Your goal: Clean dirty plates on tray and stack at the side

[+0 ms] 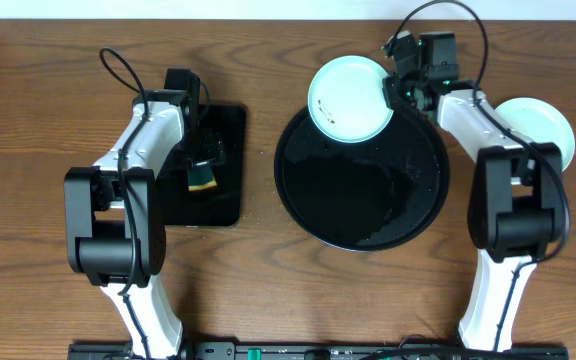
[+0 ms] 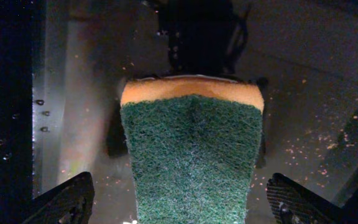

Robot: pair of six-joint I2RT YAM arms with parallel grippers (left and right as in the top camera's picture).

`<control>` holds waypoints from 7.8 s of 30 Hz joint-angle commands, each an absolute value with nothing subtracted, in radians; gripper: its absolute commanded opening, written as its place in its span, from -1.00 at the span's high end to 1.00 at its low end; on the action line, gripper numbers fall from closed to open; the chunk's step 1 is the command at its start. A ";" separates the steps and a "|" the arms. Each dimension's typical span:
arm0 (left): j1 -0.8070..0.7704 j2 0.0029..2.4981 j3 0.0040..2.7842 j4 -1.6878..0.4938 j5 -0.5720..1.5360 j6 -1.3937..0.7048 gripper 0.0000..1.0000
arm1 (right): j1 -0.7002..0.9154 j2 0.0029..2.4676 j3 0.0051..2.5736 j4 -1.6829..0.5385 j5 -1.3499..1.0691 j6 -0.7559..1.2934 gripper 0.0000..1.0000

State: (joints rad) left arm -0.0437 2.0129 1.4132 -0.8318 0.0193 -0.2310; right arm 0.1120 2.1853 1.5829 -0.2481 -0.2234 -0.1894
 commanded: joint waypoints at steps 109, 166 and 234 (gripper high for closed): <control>-0.039 2.018 1.408 -0.831 0.007 -0.225 -0.78 | 0.132 2.073 1.541 -0.908 -0.191 0.097 -0.98; -0.039 2.018 1.408 -0.831 0.007 -0.225 -0.78 | 0.132 2.073 1.541 -0.908 -0.191 0.097 -0.99; -0.039 2.018 1.408 -0.831 0.007 -0.225 -0.78 | 0.132 2.073 1.541 -0.908 -0.191 0.097 -0.98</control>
